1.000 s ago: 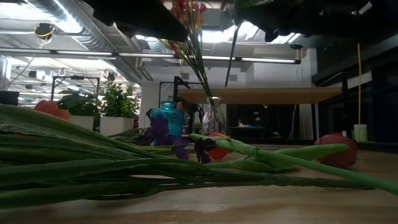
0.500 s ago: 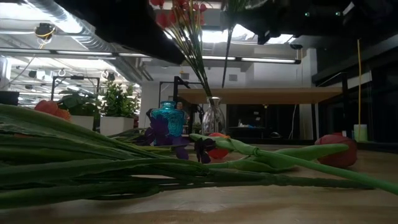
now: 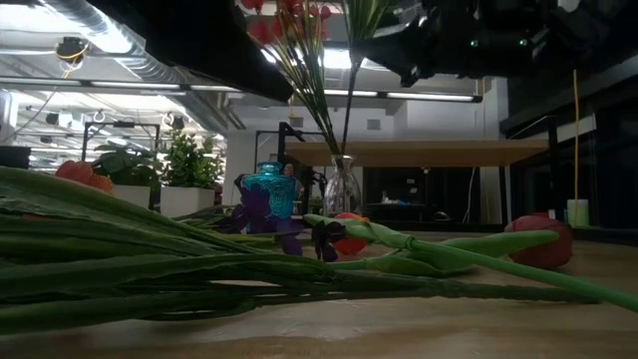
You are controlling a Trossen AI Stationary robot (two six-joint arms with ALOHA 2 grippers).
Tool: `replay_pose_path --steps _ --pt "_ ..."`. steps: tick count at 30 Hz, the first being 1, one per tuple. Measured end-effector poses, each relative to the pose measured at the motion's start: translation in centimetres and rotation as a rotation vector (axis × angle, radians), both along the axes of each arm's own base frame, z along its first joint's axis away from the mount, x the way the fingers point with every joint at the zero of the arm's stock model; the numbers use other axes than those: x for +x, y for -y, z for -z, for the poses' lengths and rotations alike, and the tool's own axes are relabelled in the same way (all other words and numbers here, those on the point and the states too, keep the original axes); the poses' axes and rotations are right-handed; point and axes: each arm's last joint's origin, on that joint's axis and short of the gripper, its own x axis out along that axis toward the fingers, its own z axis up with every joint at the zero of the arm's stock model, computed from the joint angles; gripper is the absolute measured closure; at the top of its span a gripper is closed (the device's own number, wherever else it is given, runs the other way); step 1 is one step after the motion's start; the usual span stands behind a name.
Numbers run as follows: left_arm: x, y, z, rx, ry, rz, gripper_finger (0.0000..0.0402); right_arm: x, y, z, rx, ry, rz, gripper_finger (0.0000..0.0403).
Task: Pick and place flowers into a vace then onto a shelf
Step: Put the blue flowers into the transparent vase
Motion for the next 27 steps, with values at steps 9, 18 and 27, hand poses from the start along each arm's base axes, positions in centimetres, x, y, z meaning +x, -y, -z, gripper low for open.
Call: replay_pose_path --steps 9,18,27 --pt "0.0 0.0 0.0 0.009 0.001 0.0 0.04 0.6 0.1 1.3 -0.025 -0.051 0.004 0.0401" --pt "0.0 0.0 0.0 0.01 0.001 0.0 0.0399 0.9 0.7 2.5 -0.018 -0.108 0.025 0.0372" --pt "0.0 0.0 0.0 0.01 0.001 0.0 0.0396 0.8 1.4 2.9 0.011 -0.14 0.049 0.0338"
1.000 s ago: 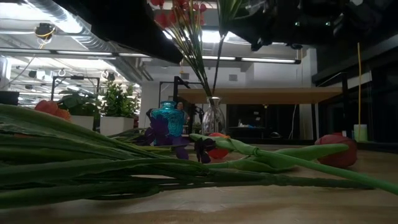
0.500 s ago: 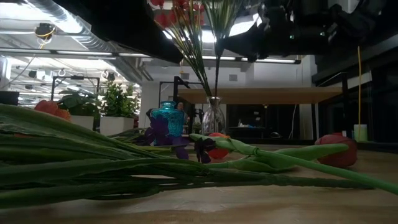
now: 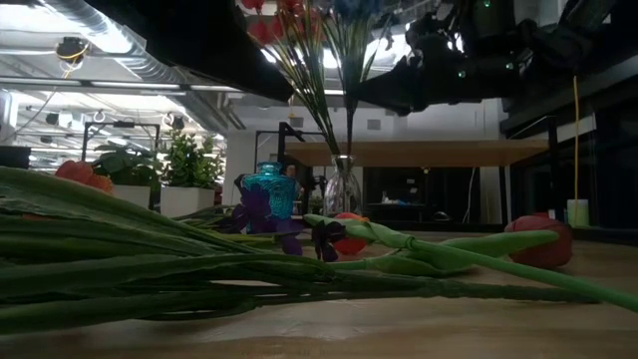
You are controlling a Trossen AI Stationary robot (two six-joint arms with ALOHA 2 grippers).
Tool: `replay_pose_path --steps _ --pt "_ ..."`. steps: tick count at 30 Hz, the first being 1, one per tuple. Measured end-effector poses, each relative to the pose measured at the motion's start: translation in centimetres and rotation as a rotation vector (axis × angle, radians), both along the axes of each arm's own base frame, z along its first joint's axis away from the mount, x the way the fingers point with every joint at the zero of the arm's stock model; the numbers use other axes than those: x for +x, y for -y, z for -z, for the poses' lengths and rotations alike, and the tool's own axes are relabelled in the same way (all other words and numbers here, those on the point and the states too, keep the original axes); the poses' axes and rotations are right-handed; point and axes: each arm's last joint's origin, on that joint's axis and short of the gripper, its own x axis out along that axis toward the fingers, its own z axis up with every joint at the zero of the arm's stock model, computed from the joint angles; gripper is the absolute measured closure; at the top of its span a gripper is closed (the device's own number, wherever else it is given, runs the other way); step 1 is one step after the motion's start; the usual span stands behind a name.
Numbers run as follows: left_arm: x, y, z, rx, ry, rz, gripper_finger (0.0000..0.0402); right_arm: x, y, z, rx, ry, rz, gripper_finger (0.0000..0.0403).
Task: Pick and place flowers into a vace then onto a shelf
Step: Put the blue flowers into the transparent vase
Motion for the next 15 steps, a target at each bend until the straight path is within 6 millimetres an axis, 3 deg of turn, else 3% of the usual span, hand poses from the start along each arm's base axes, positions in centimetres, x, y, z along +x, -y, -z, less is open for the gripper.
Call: replay_pose_path --steps 9,15 --pt "0.0 0.0 0.0 0.0 0.0 0.0 0.0398 -0.09 -0.02 0.8 0.017 -0.082 0.0 0.0263" --pt "-0.32 0.1 0.29 0.014 -0.033 0.003 0.0399 -0.49 0.83 0.71 0.021 -0.108 0.03 0.0236"
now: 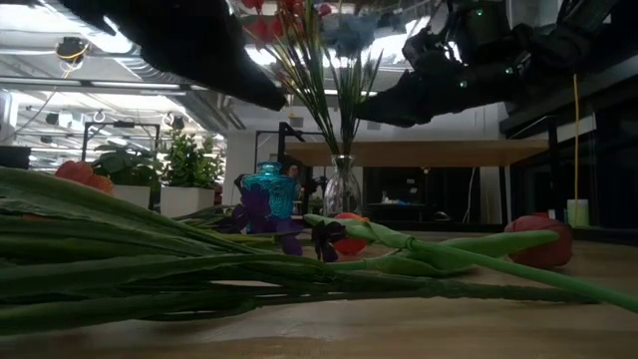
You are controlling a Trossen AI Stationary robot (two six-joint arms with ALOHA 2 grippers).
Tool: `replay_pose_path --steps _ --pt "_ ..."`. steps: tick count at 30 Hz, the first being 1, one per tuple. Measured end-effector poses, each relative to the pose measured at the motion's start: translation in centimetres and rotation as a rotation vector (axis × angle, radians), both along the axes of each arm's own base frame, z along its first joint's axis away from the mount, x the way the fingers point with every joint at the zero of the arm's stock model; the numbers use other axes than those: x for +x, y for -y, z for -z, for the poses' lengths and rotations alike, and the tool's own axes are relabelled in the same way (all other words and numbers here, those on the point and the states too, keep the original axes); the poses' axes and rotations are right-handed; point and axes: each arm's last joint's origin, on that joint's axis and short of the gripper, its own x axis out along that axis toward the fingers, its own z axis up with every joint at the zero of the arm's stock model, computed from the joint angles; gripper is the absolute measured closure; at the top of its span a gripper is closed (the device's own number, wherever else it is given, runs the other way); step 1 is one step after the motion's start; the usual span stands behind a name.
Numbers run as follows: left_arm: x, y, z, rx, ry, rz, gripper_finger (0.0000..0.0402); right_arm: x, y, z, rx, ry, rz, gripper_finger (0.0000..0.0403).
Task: Pick and place flowers into a vace then onto a shelf
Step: Put the blue flowers into the transparent vase, then put the purple flowers into the transparent vase
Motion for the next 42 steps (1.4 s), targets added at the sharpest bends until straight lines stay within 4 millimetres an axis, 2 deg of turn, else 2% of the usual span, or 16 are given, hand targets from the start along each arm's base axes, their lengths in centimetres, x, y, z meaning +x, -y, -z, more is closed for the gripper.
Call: replay_pose_path --steps 6,15,24,30,37,42 --pt "-0.2 -0.1 -0.1 -0.026 -0.01 -0.023 0.0398 -1.1 0.1 -0.6 0.047 -0.071 0.02 0.0229" --pt "-1.7 -1.0 -2.0 -0.082 -0.03 -0.085 0.0398 -2.4 -0.3 -1.8 0.056 -0.113 0.0 0.0228" --pt "-3.7 -2.1 -1.8 -0.203 -0.146 -0.269 0.0399 -3.4 -0.9 -2.3 0.071 -0.161 -0.03 0.0228" --pt "-4.7 -2.5 -1.0 -0.278 -0.272 -0.363 0.0399 -3.9 -2.2 -3.4 0.055 -0.12 -0.083 0.0228" --pt "-5.6 -2.9 -0.6 -0.308 -0.343 -0.459 0.04 -3.8 -4.0 -3.4 0.083 -0.125 -0.149 0.0228" --pt "-5.7 -2.7 -0.5 -0.362 -0.376 -0.462 0.04 -3.8 -5.4 -3.3 0.087 -0.129 -0.202 0.0228"
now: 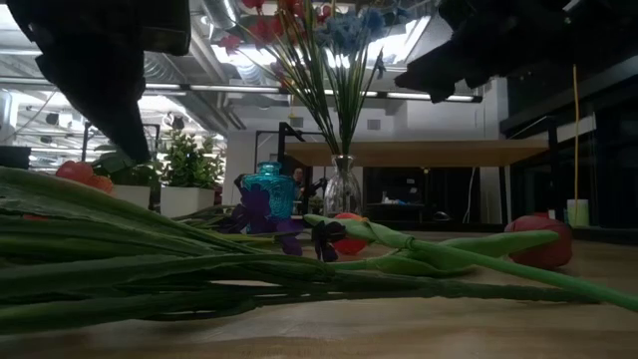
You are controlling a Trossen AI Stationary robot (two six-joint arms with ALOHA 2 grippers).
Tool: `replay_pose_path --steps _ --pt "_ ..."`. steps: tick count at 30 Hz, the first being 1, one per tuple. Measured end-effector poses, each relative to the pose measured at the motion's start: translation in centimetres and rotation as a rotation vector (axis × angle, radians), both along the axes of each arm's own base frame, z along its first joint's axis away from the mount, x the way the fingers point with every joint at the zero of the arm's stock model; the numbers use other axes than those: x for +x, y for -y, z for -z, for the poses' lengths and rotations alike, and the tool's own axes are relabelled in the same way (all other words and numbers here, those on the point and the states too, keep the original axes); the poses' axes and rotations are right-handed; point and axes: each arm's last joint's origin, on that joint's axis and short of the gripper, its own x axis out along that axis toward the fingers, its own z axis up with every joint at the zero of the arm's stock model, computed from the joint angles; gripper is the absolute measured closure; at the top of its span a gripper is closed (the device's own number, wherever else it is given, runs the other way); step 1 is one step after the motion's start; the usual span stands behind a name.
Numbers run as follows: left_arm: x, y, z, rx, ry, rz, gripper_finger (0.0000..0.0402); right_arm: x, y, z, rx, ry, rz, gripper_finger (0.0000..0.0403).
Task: Pick and place flowers into a vace then onto a shelf
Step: Put the purple flowers into the transparent vase
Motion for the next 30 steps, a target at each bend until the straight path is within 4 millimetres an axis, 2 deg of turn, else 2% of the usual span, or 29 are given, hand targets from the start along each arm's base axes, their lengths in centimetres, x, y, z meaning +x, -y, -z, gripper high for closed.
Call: replay_pose_path --steps 6,13,18,25,30 --pt "-0.4 0.5 0.0 -0.023 -0.003 -0.013 0.0399 -0.4 -1.4 0.8 0.021 0.014 -0.003 0.0228" --pt "-0.7 0.9 0.1 -0.047 0.001 -0.052 0.0392 -0.8 -2.2 1.5 0.006 0.054 0.034 0.0228" --pt "-0.6 1.1 0.5 -0.089 0.008 -0.151 0.0353 -0.8 -2.7 1.4 0.01 0.057 0.014 0.0228" --pt "-0.2 2.0 3.0 -0.057 -0.051 -0.176 0.0288 -0.9 -3.1 1.4 0.009 0.059 -0.003 0.0228" --pt "0.3 2.6 4.1 -0.102 -0.066 -0.181 0.0256 -0.9 -3.4 1.4 0.01 0.059 -0.017 0.0228"
